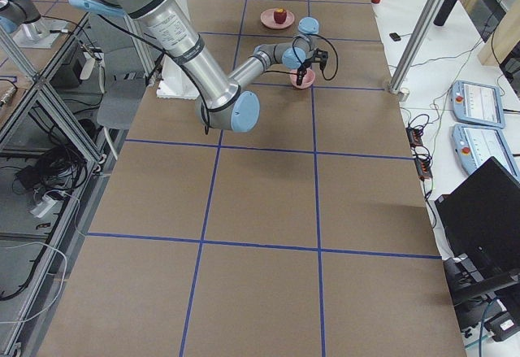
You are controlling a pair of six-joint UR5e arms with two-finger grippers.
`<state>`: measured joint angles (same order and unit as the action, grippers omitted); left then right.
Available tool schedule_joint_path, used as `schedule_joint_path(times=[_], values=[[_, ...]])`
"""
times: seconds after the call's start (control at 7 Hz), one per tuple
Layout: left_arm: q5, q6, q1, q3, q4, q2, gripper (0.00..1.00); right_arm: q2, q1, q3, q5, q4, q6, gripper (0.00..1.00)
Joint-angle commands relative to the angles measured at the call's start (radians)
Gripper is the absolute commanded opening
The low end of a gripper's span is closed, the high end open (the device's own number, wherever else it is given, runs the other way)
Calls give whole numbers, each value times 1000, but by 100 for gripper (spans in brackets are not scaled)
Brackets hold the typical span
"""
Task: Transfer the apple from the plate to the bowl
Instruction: 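Release the bowl and raise the right gripper while the left gripper descends, then close the left gripper around the red apple on the pink plate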
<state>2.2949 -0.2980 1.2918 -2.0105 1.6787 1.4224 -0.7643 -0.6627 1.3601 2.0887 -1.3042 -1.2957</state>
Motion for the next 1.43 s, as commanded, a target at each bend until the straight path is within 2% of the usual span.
schedule_joint_path(times=[0.0, 0.14, 0.29, 0.43, 0.57, 0.71, 1.0, 1.29], values=[[-17, -99, -75, 9, 45, -5, 98, -201, -87, 246, 80, -9, 4, 100], [-8, -166, -112, 6, 80, -5, 98, -366, -174, 398, 117, -7, 22, 100], [-40, -282, -223, 13, 114, 34, 98, -565, -257, 538, 152, -7, 145, 100], [-137, -293, -303, 16, 121, 49, 98, -699, -347, 597, 209, -7, 314, 100], [-173, -300, -371, 32, 121, 70, 97, -737, -391, 593, 232, -7, 387, 100], [-173, -297, -379, 54, 125, 78, 97, -778, -415, 591, 228, -6, 412, 100], [-184, -287, -407, 91, 122, 116, 97, -924, -565, 600, 240, -4, 695, 100], [-210, -245, -407, 120, 169, 112, 97, -929, -563, 602, 237, -6, 700, 100]])
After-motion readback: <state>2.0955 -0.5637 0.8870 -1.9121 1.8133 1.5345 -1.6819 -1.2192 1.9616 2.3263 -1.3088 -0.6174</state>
